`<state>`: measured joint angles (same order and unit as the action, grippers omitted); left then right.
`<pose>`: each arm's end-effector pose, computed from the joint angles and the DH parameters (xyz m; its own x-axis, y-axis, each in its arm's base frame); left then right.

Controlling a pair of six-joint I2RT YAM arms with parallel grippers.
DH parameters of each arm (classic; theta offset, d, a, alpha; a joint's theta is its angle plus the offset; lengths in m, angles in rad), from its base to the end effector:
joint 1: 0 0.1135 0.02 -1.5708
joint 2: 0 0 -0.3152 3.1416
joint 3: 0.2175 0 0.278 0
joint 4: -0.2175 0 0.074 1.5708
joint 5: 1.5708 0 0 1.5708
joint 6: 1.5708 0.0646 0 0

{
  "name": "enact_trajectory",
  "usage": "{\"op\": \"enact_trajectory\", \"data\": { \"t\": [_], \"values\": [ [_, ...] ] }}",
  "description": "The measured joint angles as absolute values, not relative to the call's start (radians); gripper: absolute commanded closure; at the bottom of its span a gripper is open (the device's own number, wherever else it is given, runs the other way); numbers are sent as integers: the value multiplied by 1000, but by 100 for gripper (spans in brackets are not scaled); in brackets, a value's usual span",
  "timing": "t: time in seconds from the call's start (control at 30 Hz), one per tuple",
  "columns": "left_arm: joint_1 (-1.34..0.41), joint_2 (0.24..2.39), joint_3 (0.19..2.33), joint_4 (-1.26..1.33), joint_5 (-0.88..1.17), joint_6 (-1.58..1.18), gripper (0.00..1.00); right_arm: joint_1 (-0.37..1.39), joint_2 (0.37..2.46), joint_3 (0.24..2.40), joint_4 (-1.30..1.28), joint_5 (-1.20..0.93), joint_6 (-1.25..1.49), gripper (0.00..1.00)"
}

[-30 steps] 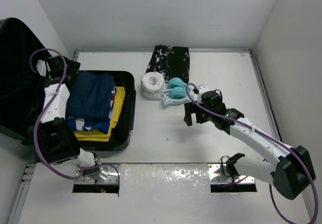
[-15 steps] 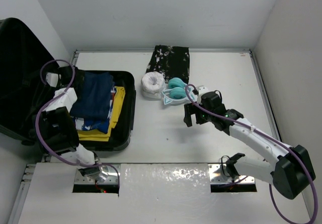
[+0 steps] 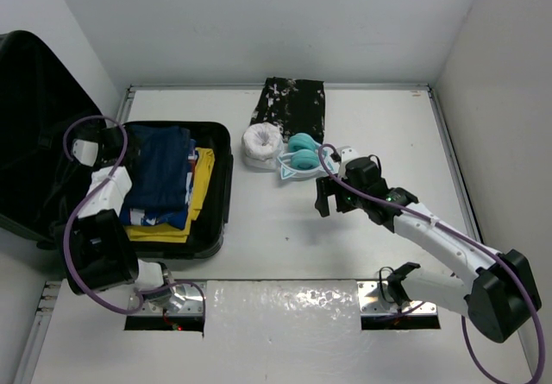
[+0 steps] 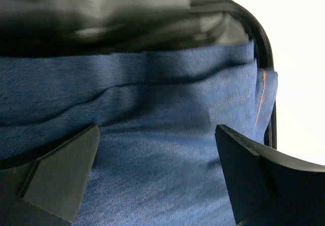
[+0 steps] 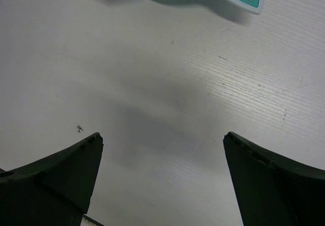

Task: Pack the luggage

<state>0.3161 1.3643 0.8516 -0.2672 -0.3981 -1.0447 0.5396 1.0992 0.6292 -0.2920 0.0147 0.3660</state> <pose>0.2928 0.1221 0.2472 0.1387 -0.7933 -0.5928 -0.8534 0.2079 -0.4779 0.2118 0.1257 0.2292 -0.7336 -0.0222 -0.6792 -0.2592 0.9331 0.2494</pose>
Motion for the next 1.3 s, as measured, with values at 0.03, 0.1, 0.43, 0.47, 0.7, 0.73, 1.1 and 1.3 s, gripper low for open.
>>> {"op": "enact_trajectory", "data": {
  "t": [0.03,0.1,0.43,0.47,0.7,0.73,1.1,1.3],
  "values": [
    [316,1373,869,-282,-380,-1017,3,540,1098,628,-292,15,366,1],
    [316,1391,912,-310,-342,-966,3,539,1098,628,-292,15,366,1],
    [217,1387,1164,-322,-102,-801,3,539,1113,628,-291,14,366,1],
    [204,1388,1184,-305,-81,-796,2,539,1115,628,-291,14,366,1],
    [178,1520,1217,-301,-146,-817,2,539,1142,628,-284,6,366,1],
    [178,1553,1204,-300,-152,-820,2,539,1146,628,-284,2,366,1],
    [164,1637,1142,-275,-156,-824,0,518,1172,696,-305,-4,359,1],
    [164,1454,1180,-460,-184,-801,0,341,1359,984,-266,-25,402,1]
  ]
}}
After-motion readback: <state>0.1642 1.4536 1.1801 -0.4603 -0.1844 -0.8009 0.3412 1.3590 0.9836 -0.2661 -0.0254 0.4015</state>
